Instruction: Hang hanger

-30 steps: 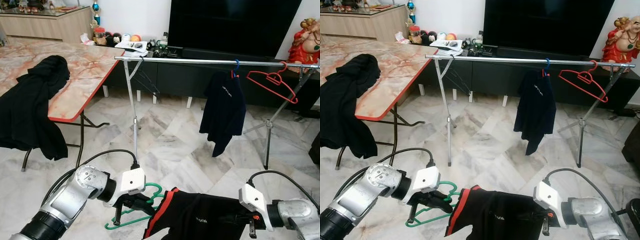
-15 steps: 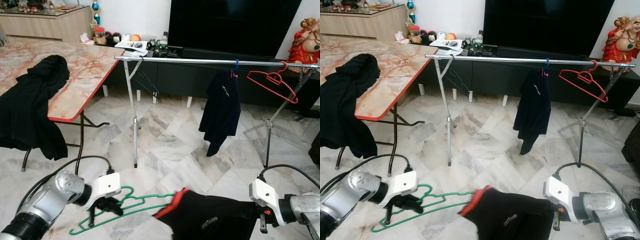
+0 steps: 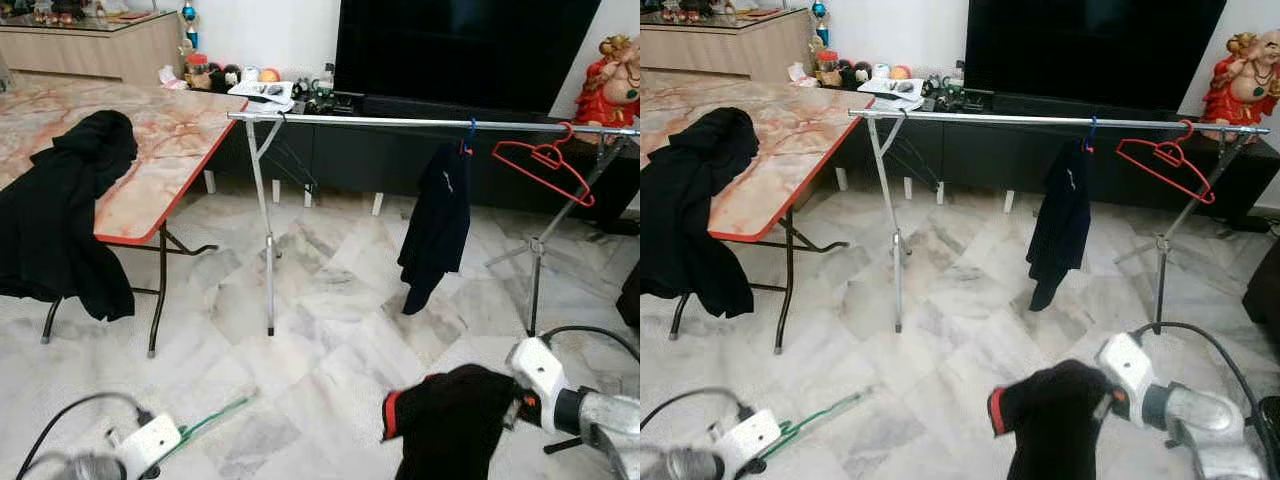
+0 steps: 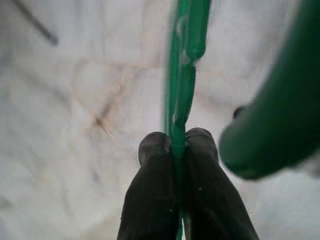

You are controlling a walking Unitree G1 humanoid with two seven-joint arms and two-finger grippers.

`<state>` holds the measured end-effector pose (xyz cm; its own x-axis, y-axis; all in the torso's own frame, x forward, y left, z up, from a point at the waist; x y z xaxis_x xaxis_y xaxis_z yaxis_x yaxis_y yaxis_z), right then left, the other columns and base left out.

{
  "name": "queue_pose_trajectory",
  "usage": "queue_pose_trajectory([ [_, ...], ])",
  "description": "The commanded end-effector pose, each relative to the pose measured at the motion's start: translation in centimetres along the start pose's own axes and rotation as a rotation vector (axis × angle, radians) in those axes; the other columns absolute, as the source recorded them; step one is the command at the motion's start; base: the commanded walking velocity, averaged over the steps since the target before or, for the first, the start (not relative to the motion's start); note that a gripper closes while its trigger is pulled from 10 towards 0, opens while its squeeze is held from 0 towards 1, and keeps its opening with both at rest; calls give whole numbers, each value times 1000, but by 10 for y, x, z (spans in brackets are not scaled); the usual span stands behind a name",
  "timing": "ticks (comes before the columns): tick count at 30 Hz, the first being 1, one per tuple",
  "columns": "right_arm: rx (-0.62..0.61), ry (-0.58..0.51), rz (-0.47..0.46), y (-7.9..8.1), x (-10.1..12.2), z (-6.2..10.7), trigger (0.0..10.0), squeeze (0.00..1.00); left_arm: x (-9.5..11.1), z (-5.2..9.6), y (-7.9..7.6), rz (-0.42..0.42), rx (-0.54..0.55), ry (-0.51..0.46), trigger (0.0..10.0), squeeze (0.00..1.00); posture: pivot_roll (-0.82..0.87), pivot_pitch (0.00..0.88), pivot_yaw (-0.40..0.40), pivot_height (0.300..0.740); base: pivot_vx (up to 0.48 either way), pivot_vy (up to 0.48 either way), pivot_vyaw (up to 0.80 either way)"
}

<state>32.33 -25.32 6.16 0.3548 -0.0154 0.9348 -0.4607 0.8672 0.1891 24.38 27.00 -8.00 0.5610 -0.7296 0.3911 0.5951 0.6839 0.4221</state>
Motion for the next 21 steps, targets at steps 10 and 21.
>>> queue_pose_trajectory([
  [10, -741, -333, -278, -47, -27, 39, 0, 0, -59, 5, -65, 283, 41, 200, 10000, 0, -36, 0, 30, 740, 0, 0, 0],
  [21, -703, -344, -182, 6, -29, 16, 10000, 0, -66, 7, -57, 416, 140, 204, 10000, 0, -56, 0, 54, 740, 0, 0, 0],
])
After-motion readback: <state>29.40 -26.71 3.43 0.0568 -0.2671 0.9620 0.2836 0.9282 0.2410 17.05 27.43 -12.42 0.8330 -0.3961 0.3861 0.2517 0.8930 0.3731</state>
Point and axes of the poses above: a point about 5 cm out from each wrist's last joint towards the gripper, its own z axis pointing back from the gripper into the wrist, its own x axis along the axis of the wrist's last joint, y = z × x, the point moved 5 cm from there along -z, pointing out of the wrist towards the gripper, and after that the axes turned 14 degrees about -z, right-handed, at the moved point
